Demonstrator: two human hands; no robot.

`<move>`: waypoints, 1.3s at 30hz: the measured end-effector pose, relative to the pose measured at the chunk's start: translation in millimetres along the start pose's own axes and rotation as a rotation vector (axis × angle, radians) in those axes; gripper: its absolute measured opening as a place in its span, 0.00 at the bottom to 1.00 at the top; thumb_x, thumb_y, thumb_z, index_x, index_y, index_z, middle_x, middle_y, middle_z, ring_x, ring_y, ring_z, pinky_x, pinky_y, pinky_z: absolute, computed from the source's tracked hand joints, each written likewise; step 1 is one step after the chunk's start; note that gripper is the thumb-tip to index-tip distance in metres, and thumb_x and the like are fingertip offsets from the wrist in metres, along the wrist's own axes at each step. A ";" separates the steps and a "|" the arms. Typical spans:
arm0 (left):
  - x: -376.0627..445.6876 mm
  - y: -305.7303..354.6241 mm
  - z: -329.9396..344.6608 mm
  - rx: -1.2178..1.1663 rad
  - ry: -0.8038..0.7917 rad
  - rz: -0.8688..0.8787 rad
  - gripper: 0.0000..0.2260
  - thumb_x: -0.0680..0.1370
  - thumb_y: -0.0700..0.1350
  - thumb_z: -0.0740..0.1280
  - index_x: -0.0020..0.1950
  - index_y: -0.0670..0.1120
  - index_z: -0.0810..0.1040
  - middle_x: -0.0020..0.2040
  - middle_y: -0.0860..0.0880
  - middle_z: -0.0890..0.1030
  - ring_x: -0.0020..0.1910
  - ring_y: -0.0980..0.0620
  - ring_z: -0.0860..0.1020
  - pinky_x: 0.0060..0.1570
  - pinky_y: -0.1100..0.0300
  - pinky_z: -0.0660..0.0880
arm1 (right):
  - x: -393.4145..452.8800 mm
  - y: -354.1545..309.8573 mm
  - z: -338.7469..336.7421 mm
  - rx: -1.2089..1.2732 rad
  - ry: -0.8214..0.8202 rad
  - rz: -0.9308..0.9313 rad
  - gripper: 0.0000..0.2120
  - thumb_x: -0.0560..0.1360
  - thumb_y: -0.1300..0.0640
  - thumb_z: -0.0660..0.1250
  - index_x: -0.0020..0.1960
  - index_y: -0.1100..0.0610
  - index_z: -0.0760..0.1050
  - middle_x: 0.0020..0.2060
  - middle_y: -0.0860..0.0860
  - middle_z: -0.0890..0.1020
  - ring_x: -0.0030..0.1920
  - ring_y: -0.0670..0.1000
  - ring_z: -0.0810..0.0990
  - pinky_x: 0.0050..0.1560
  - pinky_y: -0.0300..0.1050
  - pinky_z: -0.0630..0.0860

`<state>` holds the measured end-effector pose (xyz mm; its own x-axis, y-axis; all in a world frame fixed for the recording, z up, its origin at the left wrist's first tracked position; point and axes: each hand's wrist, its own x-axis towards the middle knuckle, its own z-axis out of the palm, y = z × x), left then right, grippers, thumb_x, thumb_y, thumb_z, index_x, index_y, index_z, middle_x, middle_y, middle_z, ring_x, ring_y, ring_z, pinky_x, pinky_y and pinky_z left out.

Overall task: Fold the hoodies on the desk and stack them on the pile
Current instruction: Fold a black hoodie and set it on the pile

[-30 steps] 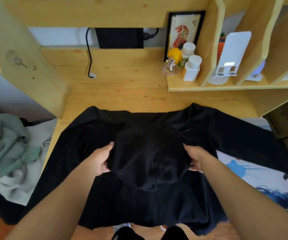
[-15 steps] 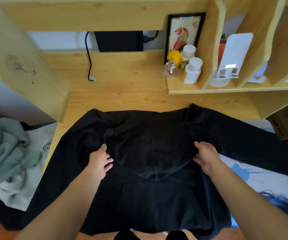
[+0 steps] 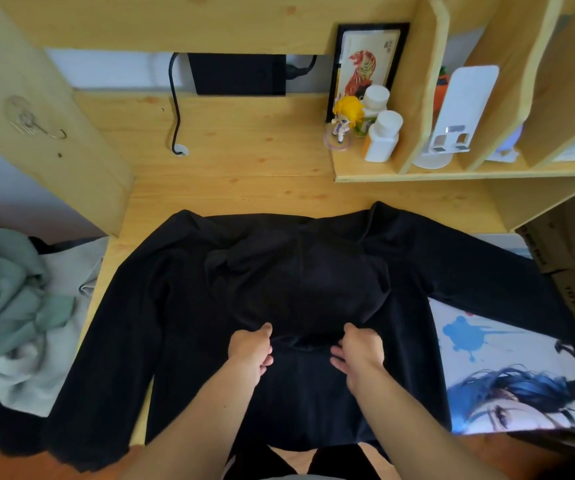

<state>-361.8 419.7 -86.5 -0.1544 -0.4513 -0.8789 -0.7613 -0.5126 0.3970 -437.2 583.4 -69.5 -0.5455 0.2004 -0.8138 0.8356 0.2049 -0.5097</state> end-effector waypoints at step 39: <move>26.5 -46.8 -29.3 1.183 0.219 1.368 0.26 0.72 0.52 0.77 0.69 0.53 0.76 0.60 0.50 0.75 0.56 0.49 0.75 0.54 0.52 0.76 | -3.3 39.5 -21.6 -0.715 0.141 -1.118 0.15 0.76 0.63 0.69 0.62 0.56 0.76 0.59 0.49 0.74 0.57 0.49 0.73 0.57 0.43 0.74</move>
<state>-311.8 410.3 -120.6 -0.9808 -0.1890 -0.0472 -0.1947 0.9440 0.2665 -403.8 611.6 -80.9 -0.9489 -0.3156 0.0009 -0.2561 0.7681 -0.5868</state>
